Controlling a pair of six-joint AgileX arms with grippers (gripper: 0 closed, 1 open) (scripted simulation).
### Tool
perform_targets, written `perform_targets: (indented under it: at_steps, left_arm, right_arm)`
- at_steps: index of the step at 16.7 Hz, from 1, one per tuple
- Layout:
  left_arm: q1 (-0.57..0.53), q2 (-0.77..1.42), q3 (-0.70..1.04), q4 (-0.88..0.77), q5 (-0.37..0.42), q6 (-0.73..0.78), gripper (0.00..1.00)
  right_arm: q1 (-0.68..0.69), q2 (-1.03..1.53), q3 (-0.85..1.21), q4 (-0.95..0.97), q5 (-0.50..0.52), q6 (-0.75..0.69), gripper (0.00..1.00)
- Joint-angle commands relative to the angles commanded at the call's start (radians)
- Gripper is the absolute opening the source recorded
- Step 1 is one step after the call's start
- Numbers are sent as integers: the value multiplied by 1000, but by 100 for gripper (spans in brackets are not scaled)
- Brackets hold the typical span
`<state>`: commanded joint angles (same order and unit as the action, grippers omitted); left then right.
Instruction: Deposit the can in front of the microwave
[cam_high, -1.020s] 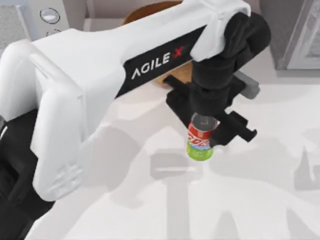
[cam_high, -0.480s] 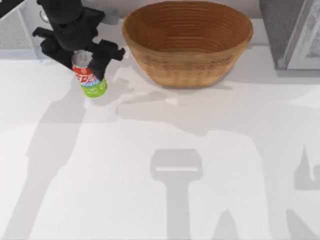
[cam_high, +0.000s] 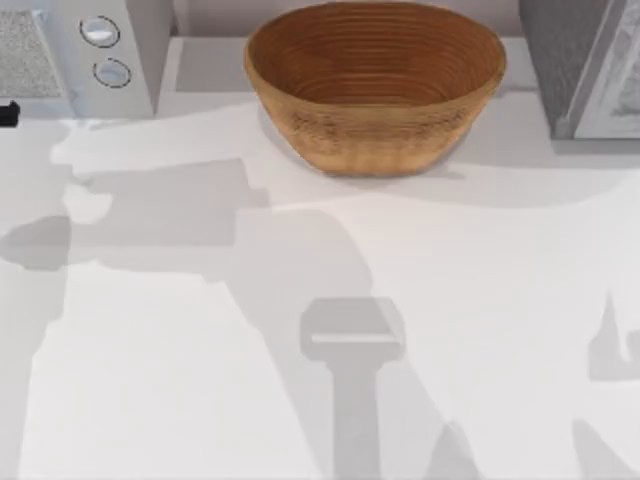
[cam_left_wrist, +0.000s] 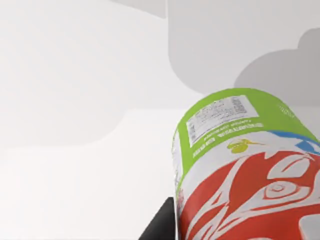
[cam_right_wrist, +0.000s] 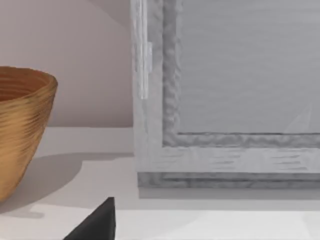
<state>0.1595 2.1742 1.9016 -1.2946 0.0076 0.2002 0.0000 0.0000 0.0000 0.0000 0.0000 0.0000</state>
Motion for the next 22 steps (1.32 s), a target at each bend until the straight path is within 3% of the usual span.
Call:
perform_targets:
  at_steps: [12,22]
  left_arm:
    - [12,3,-31,30,-4,0,0]
    - [12,3,-31,30,-4,0,75]
  right_arm:
    - [0,0,0,0,0,0,100]
    - [0,0,0,0,0,0,100]
